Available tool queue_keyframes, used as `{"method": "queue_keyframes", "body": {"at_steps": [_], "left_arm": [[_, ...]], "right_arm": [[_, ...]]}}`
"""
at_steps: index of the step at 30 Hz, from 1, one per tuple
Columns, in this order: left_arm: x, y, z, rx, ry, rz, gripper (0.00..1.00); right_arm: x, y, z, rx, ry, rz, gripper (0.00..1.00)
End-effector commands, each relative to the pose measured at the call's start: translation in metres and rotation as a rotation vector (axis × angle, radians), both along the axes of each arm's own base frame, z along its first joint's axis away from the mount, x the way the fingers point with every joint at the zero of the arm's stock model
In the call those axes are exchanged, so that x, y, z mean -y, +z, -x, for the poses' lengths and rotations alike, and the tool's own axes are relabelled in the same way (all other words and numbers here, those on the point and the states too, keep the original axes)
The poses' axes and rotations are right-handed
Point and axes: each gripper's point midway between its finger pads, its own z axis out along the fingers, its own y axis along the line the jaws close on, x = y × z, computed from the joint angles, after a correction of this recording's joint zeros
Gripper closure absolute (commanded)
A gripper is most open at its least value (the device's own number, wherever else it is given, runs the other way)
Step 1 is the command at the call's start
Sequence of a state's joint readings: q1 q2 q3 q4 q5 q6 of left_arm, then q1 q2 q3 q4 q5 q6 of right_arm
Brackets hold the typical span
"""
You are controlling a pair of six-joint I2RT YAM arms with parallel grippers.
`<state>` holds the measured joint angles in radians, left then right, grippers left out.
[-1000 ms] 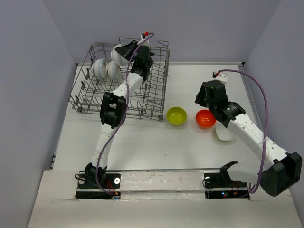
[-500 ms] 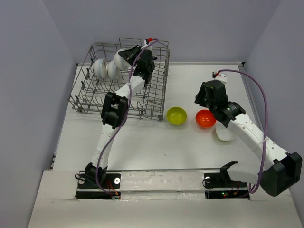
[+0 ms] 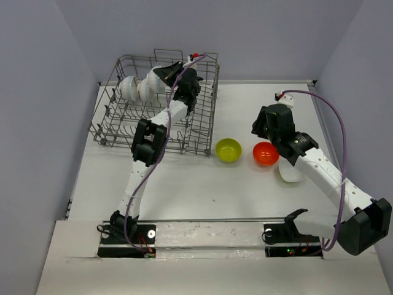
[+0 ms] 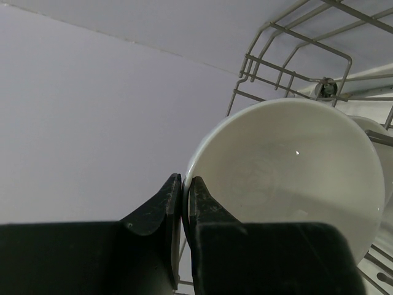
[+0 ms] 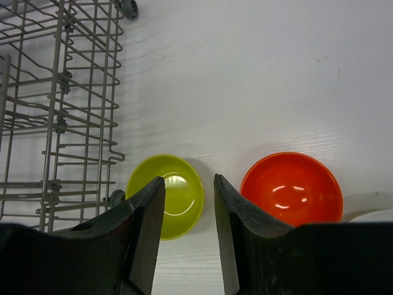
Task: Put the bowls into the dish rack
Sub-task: Insert the bowl into the dish rack.
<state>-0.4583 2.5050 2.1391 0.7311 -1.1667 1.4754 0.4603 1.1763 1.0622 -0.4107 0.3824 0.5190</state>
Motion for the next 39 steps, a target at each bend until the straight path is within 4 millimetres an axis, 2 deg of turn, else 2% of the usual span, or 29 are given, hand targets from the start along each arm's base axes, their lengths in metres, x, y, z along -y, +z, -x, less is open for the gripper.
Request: {"method": "queue_keyframes", "body": {"at_steps": [1,16,25,30,36,39], "left_arm": [[0.001,0.015,0.004,0.066,0.000,0.015,1.00],[0.010,-0.006,0.000,0.024,-0.009,-0.048,1.00],[0.013,-0.012,-0.001,0.017,-0.007,-0.068,1.00],[0.012,-0.013,-0.002,0.004,-0.010,-0.086,1.00],[0.013,-0.006,-0.002,0.008,-0.018,-0.097,1.00],[0.012,-0.002,-0.002,0.010,-0.026,-0.102,1.00]], "right_arm": [[-0.005,0.021,-0.001,0.063,0.020,-0.030,0.57],[-0.008,0.021,0.002,0.059,0.041,-0.042,0.57],[-0.011,0.021,0.003,0.056,0.051,-0.051,0.57],[-0.011,0.020,0.003,0.049,0.056,-0.052,0.57],[-0.012,0.027,0.004,0.056,0.062,-0.055,0.57],[-0.012,0.024,0.005,0.047,0.067,-0.054,0.57]]}}
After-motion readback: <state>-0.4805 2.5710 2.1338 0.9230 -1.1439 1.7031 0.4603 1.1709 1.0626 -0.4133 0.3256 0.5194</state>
